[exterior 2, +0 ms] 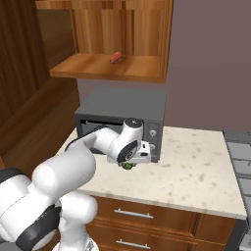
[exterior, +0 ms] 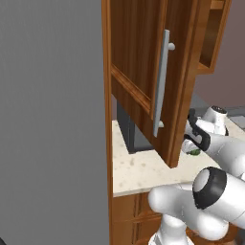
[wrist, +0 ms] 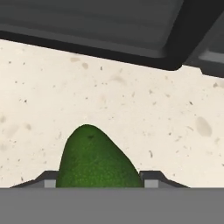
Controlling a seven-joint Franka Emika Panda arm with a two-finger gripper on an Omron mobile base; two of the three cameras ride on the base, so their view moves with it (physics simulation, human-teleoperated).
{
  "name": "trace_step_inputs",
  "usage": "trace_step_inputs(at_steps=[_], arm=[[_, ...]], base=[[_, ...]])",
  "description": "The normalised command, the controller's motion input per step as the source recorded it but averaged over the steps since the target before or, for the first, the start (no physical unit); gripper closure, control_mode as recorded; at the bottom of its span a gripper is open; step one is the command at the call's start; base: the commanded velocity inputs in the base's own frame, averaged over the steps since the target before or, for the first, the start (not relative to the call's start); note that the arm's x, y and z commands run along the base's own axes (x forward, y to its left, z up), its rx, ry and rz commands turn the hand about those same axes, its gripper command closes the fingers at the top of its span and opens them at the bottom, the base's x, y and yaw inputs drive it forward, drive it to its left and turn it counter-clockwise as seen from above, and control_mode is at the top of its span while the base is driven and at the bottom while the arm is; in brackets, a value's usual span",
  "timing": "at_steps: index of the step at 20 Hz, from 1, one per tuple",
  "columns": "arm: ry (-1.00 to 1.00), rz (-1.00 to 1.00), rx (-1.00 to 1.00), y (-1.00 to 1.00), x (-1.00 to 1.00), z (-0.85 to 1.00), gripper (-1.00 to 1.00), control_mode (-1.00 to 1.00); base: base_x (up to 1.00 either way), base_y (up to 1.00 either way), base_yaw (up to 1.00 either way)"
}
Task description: Pick the sweet potato, avocado from the counter and place them in the cabinet. Then close the cabinet.
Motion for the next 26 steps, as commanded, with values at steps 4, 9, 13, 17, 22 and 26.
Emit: trace_step_inputs(at_steps=[4,9,13,17,22,26], arm=[[-0.02,0.0,0.14,0.0,-0.31,1.0,1.0,-1.0],[-0.11,0.0,0.18,0.0,-0.24,1.0,1.0,-1.0],[-0.1,0.0,0.18,0.0,-0.02,1.0,1.0,-1.0],[-0.08,-0.02,0.13,0.0,0.0,1.0,1.0,-1.0],[-0.09,-0.04,0.08,0.0,0.0,1.0,1.0,-1.0],[-0.1,-0.03,0.05,0.01,0.03,0.97,1.0,-1.0]], base=[[0.0,0.0,0.0],[0.0,0.0,0.0],[0.0,0.0,0.0],[0.0,0.0,0.0],[0.0,0.0,0.0],[0.0,0.0,0.0]])
